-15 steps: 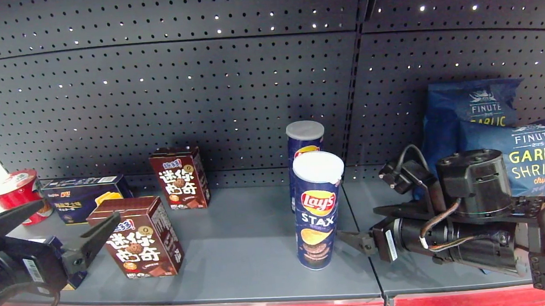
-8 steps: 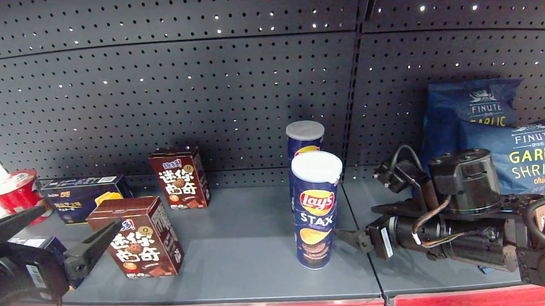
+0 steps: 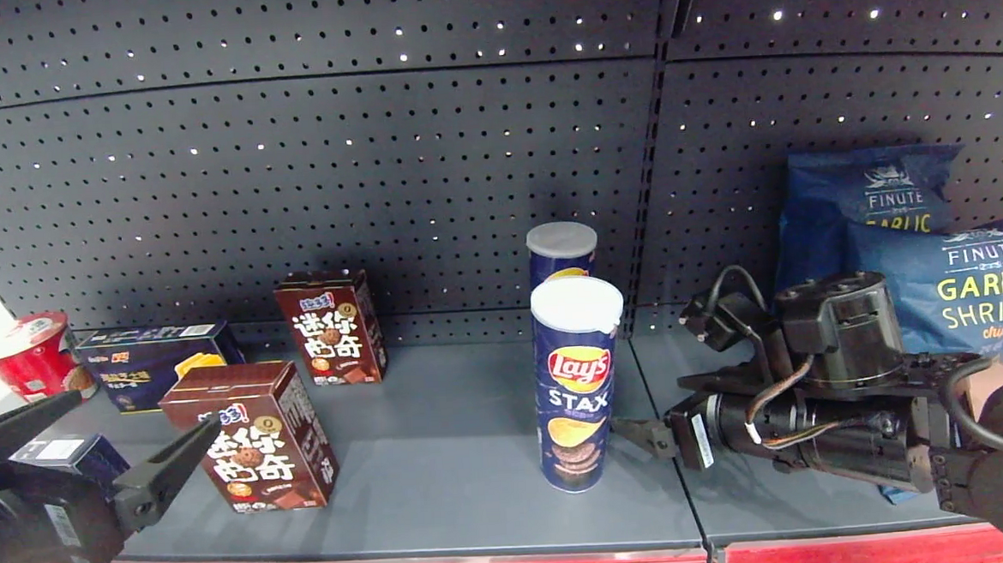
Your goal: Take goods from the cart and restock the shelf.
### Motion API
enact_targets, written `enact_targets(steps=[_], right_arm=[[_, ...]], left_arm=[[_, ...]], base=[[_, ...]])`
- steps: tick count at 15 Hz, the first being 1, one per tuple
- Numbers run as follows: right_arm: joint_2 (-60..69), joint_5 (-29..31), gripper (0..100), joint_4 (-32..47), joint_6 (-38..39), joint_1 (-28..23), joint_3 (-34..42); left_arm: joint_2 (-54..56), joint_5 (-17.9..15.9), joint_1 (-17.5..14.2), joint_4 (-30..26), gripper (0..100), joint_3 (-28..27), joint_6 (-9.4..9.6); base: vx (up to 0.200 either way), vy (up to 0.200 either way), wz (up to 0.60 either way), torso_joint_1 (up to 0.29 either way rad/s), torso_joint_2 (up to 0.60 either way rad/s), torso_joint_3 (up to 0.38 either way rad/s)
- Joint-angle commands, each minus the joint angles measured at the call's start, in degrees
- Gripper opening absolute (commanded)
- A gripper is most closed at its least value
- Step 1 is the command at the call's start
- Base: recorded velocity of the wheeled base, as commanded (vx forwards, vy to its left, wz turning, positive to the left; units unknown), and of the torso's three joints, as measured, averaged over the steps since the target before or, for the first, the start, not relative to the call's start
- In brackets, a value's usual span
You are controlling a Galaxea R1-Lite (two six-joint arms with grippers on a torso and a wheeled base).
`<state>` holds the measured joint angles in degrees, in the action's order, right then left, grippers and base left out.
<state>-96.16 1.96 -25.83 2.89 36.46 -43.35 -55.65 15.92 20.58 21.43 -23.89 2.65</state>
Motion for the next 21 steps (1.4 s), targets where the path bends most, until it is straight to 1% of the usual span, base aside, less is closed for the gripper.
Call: enact_targets(steps=[1, 5, 7, 8, 9, 10, 11, 12, 13, 14, 15, 16, 17, 18, 21], right_arm=[[1.15, 0.15, 100, -0.01, 0.27, -0.95, 0.63], [7.92, 0.23, 100, -0.01, 0.01, -2.80, 6.00], [11.96, 1.47, 100, 0.08, 0.27, -3.85, 8.63], [14.60, 2.52, 100, 0.08, 1.07, -4.29, 10.13], [16.62, 3.13, 100, -0.01, 2.21, -5.52, 10.74], [18.82, 3.49, 100, 0.08, 2.65, -7.02, 10.92], [20.84, 3.49, 100, 0.17, 2.65, -9.57, 11.09], [23.03, 3.49, 100, 0.34, 2.65, -11.76, 11.53], [23.74, 3.49, 100, 0.34, 2.65, -12.29, 11.80], [28.31, 3.49, 100, 0.52, 2.65, -15.02, 13.82], [29.71, 3.49, 100, 0.52, 2.56, -15.90, 14.43], [33.84, 3.31, 100, 0.61, 2.56, -19.50, 16.10], [35.34, 3.22, 100, 0.61, 2.56, -20.73, 16.63], [39.56, 2.96, 100, 0.70, 2.56, -23.81, 18.39], [46.76, 2.87, 100, 0.70, 2.56, -28.82, 22.26]], left_arm=[[0.72, -0.01, -0.01, 0.01, 100, 0.16, -0.01], [3.88, -0.01, 0.08, 0.01, 100, 1.66, 0.08], [6.34, 0.08, -0.10, -0.07, 100, 2.36, -0.10], [8.72, 0.16, -0.27, -0.07, 100, 3.77, -0.18], [10.83, 0.16, -0.89, -0.07, 100, 5.17, -0.27], [12.94, 0.16, -2.21, -0.16, 100, 6.23, -0.36], [14.69, 0.16, -3.61, -0.16, 100, 6.75, -0.80], [16.28, 0.25, -5.37, -0.25, 100, 7.28, -1.94], [16.80, 0.25, -5.99, -0.34, 100, 7.46, -2.12], [20.49, 0.34, -8.80, -1.66, 100, 8.86, -2.91], [21.72, 0.34, -9.42, -2.27, 100, 9.39, -3.17], [25.68, 0.43, -10.29, -3.94, 100, 11.24, -3.26], [27.09, 0.43, -10.65, -4.73, 100, 11.94, -3.26], [31.30, 0.43, -12.05, -8.34, 100, 12.29, -3.26], [41.41, 0.34, -12.49, -18.79, 100, 12.38, -2.82]], base=[[0.000, 0.000, 0.00, 0.000, 0.00, 0.000], [0.000, 0.000, 0.00, 0.000, 0.00, 0.000], [0.000, 0.000, 0.00, 0.000, 0.00, 0.000], [0.000, 0.000, 0.00, 0.000, 0.00, 0.000], [0.000, 0.000, 0.00, 0.000, 0.00, 0.000], [0.000, 0.000, 0.00, 0.000, 0.00, 0.000], [0.000, 0.000, 0.00, 0.000, 0.00, 0.000], [0.000, 0.000, 0.00, 0.000, 0.00, 0.000], [0.000, 0.000, 0.00, 0.000, 0.00, 0.000], [0.000, 0.000, 0.00, 0.000, 0.00, 0.000], [0.000, 0.000, 0.00, 0.000, 0.00, 0.000], [0.000, 0.000, 0.00, 0.000, 0.00, 0.000], [0.000, 0.000, 0.00, 0.000, 0.00, 0.000], [0.000, 0.000, 0.00, 0.000, 0.00, 0.000], [0.000, 0.000, 0.00, 0.000, 0.00, 0.000]])
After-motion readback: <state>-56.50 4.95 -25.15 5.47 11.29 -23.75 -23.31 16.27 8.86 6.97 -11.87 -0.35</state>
